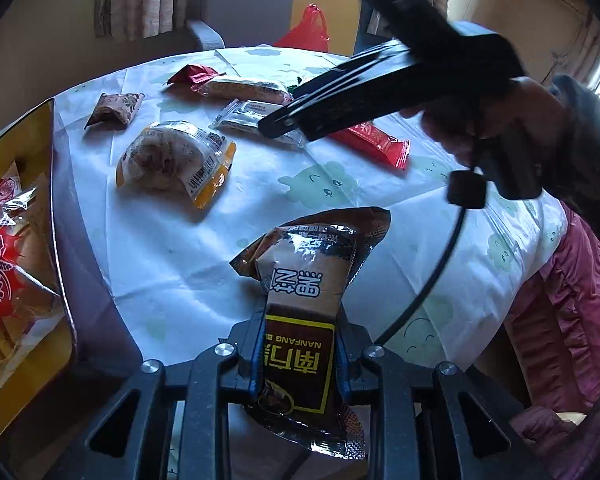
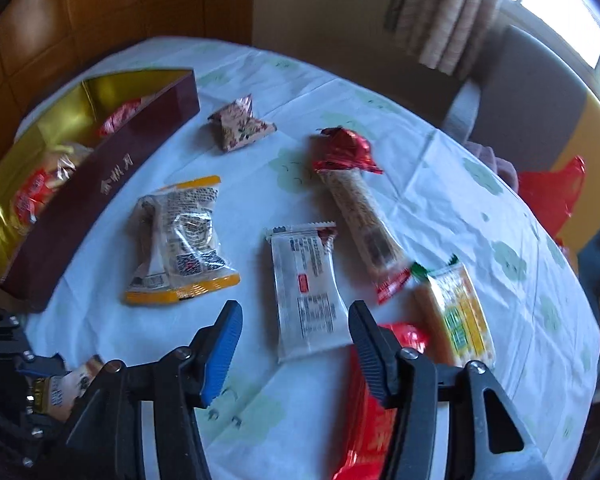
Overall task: Organize snacks
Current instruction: 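Hold the Nanfang packet in the left gripper while the right gripper grasps the white wafer packet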
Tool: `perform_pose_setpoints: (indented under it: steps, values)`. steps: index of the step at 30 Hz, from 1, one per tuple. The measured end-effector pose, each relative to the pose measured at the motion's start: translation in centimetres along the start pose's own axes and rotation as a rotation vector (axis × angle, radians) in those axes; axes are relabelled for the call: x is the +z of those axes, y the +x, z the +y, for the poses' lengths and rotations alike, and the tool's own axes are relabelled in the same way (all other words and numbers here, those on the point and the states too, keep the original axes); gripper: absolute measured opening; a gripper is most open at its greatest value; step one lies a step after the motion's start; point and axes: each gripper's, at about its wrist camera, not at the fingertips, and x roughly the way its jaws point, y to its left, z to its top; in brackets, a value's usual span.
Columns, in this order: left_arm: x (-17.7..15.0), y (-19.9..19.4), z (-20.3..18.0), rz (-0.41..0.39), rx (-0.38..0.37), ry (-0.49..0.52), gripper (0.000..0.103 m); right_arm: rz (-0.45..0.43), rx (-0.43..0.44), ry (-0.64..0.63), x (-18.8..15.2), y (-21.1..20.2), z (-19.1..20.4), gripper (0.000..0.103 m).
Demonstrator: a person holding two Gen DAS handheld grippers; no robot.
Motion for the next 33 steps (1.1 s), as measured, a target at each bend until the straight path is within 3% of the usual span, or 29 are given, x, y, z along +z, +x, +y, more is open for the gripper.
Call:
perform_pose_setpoints:
  steps: [5, 7, 8, 13, 19, 24, 33]
  values:
    - [0.0, 0.0, 0.2, -0.003, -0.009, -0.005, 0.028, 0.042, -0.038, -0.068, 1.1, 2.8, 0.4, 0.056]
    - [0.0, 0.0, 0.3, -0.003, -0.015, -0.012, 0.028, 0.053, -0.006, -0.049, 1.2, 3.0, 0.2, 0.035]
    - [0.0, 0.0, 0.3, -0.003, -0.013, -0.011, 0.028, 0.052, 0.009, -0.037, 1.2, 2.8, 0.3, 0.034]
    - [0.0, 0.1, 0.3, -0.006, -0.013, -0.014, 0.028, 0.051, -0.029, -0.031, -0.7, 1.2, 1.5, 0.033]
    - [-0.1, 0.0, 0.1, -0.009, -0.003, 0.002, 0.028, 0.054, 0.044, 0.1, -5.4, -2.0, 1.9, 0.034]
    - [-0.1, -0.4, -0.6, -0.012, 0.014, 0.039, 0.027, 0.046, 0.022, 0.17, -9.1, -3.6, 2.9, 0.034]
    - [1.0, -6.0, -0.6, -0.139, -0.04, 0.024, 0.026, 0.007, -0.027, 0.192, -10.0, -3.7, 3.6, 0.034]
